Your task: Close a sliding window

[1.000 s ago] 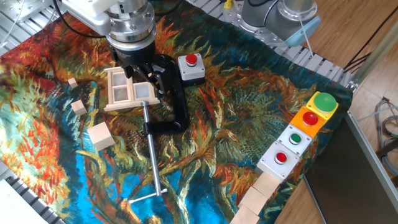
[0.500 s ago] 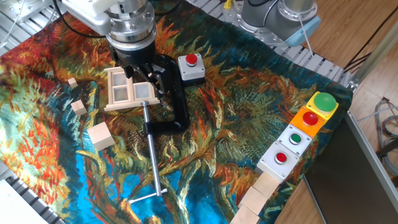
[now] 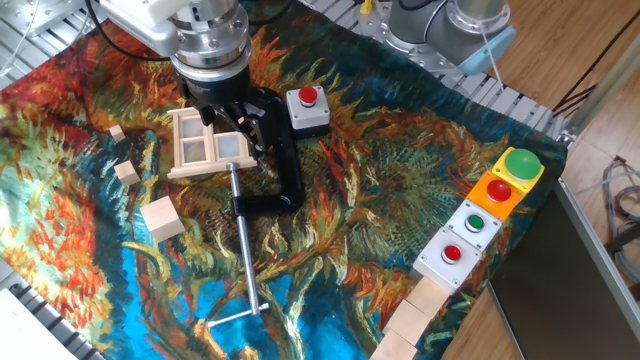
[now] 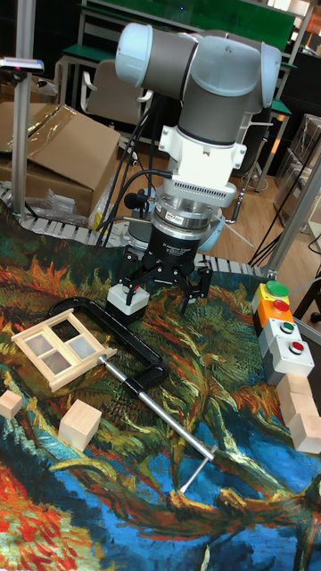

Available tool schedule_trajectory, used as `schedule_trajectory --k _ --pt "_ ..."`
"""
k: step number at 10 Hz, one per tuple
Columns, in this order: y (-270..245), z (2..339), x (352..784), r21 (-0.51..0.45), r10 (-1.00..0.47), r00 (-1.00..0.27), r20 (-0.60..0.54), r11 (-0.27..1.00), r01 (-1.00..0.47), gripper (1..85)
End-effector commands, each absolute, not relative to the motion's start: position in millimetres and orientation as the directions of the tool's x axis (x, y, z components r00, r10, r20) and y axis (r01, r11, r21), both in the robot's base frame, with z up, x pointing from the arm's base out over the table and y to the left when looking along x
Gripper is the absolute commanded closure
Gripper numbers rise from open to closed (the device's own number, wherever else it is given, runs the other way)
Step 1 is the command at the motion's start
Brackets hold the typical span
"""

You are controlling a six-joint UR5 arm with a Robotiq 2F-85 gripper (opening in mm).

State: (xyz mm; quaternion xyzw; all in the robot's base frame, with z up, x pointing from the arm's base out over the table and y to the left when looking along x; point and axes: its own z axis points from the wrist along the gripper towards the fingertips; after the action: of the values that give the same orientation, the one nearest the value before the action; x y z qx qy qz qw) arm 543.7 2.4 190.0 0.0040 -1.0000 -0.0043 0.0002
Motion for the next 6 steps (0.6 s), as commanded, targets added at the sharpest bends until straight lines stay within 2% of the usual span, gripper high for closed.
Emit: schedule_trajectory --k 1,6 --pt "15.3 191.0 561.6 0.037 -0.172 -0.982 -0.076 0.984 -0.175 84.3" --pt "14.5 189.9 563.2 0.019 -0.185 -0.98 -0.076 0.982 -0.187 84.3"
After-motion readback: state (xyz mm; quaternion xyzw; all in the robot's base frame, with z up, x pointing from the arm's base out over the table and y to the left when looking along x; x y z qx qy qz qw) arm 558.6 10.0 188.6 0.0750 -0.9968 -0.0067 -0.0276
